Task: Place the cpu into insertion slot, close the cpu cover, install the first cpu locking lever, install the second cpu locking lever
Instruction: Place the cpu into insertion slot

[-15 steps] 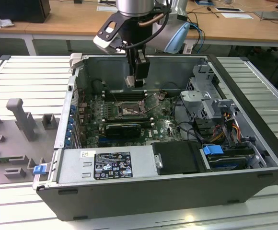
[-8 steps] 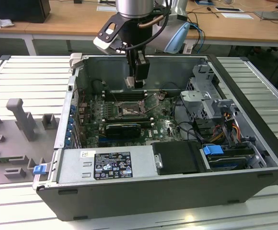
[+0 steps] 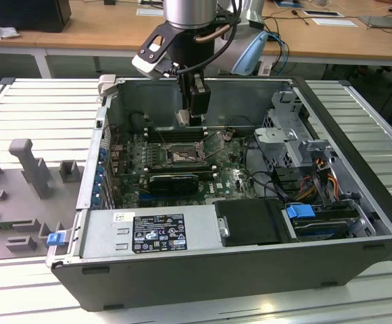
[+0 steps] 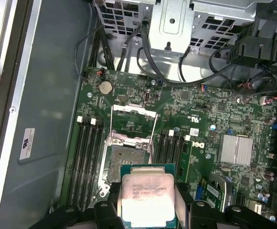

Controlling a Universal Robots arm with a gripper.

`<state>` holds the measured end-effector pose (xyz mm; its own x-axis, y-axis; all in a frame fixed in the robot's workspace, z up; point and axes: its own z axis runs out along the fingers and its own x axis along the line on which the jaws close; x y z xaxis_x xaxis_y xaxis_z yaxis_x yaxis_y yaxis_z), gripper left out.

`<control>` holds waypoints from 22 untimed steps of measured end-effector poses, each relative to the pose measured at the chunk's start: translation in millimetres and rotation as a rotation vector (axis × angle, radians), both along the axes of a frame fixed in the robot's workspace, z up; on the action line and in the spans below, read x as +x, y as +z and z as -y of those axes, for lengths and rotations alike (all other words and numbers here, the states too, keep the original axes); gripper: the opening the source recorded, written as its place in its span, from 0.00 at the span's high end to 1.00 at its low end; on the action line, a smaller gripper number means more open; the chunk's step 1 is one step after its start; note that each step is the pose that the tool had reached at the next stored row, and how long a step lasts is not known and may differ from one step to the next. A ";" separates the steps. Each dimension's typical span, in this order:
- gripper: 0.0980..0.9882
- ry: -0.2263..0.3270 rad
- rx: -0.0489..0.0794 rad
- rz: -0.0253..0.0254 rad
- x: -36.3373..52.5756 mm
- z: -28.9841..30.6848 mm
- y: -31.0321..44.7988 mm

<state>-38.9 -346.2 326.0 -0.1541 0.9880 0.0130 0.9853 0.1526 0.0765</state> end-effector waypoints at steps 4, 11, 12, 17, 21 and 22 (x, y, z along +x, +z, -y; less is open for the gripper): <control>0.52 0.000 0.000 -0.0006 0.0 0.0 -2.3; 0.52 0.000 0.000 -0.0015 0.0 0.0 -6.2; 0.52 0.000 0.000 -0.0016 0.0 0.0 -6.5; 0.52 0.000 0.000 -0.0025 0.0 0.0 -9.4; 0.52 0.000 0.000 -0.0032 0.0 0.0 -11.3; 0.52 0.000 0.000 -0.0034 0.0 0.0 -11.8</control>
